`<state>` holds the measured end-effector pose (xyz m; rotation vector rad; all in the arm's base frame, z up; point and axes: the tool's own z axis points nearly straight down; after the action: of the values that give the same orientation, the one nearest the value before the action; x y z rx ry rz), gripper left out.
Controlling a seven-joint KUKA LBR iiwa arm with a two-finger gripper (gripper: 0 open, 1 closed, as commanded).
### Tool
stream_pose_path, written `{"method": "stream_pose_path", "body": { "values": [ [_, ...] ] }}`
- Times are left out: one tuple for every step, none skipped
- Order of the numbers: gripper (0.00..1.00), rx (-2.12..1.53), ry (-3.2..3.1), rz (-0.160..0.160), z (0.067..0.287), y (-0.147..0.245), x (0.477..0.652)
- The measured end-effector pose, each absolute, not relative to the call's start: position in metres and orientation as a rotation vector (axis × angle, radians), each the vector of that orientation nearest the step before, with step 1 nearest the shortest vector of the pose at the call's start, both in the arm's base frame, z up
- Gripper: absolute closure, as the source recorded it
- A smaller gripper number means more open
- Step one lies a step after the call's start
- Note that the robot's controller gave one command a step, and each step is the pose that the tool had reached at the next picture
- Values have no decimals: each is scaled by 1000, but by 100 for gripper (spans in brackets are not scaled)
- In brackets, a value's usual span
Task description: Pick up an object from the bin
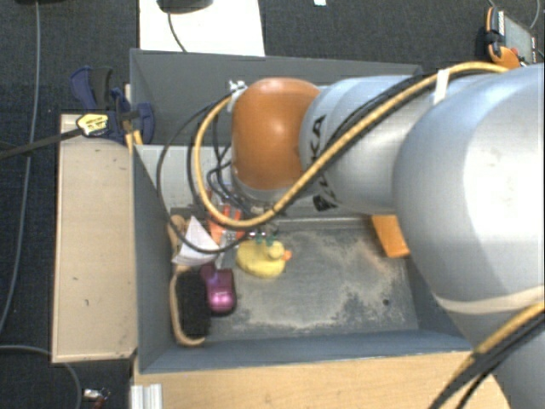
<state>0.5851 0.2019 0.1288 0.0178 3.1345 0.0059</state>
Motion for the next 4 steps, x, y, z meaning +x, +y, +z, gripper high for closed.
{"method": "stream_pose_path", "body": {
  "values": [
    [0,95,3133,5,143,203,579],
    [0,153,3126,10,161,199,575],
    [0,16,3125,7,162,194,572],
    [0,-31,3119,11,179,208,567]
  ]
}}
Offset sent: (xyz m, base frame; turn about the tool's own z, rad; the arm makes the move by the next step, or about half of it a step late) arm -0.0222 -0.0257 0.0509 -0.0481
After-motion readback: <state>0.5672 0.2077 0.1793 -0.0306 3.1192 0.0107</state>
